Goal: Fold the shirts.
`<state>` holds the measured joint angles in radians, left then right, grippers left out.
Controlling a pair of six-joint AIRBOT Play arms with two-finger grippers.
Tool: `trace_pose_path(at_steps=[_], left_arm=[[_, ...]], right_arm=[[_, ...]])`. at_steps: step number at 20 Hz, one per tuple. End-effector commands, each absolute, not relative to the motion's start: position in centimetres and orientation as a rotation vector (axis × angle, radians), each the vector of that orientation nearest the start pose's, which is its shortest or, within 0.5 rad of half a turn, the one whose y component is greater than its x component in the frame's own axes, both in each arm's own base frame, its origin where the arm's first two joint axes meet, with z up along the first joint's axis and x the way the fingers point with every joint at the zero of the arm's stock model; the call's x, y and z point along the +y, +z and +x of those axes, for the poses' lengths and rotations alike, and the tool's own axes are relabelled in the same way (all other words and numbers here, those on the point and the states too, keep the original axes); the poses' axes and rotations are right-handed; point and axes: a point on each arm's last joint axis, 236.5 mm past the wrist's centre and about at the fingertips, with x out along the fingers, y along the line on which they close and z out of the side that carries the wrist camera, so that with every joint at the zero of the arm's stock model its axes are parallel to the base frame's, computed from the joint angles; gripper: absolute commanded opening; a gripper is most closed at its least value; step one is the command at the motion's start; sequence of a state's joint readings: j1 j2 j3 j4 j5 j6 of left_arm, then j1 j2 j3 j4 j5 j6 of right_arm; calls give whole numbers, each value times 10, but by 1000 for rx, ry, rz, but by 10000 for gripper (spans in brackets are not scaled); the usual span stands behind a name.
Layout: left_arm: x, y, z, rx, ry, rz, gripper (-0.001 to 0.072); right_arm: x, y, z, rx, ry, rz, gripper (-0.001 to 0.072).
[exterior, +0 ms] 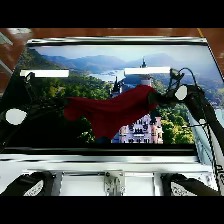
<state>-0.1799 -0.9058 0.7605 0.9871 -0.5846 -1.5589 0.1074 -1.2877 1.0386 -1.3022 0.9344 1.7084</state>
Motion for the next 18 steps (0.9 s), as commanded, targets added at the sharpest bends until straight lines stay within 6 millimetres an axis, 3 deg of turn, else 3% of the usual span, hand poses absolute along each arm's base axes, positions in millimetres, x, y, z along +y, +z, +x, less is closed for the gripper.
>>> trace_pose_path(at_steps=[1,3,6,9,15,18], left_arm=[[-141,81,374,759,-302,-507,38],[-144,78,369,783,-310,-508,38],[-147,71,360,830,-324,-502,39],[-148,71,359,835,-325,-501,38],[-148,71,360,835,-325,-501,38],[-147,71,360,835,-325,-501,38]], right_arm=[[137,-42,353,1371,233,499,587],[151,-67,350,1438,235,592,659],[175,-88,353,1495,254,759,659],[178,-103,352,1524,242,785,659],[177,-105,346,1542,290,741,658],[174,-108,366,1472,229,795,657]])
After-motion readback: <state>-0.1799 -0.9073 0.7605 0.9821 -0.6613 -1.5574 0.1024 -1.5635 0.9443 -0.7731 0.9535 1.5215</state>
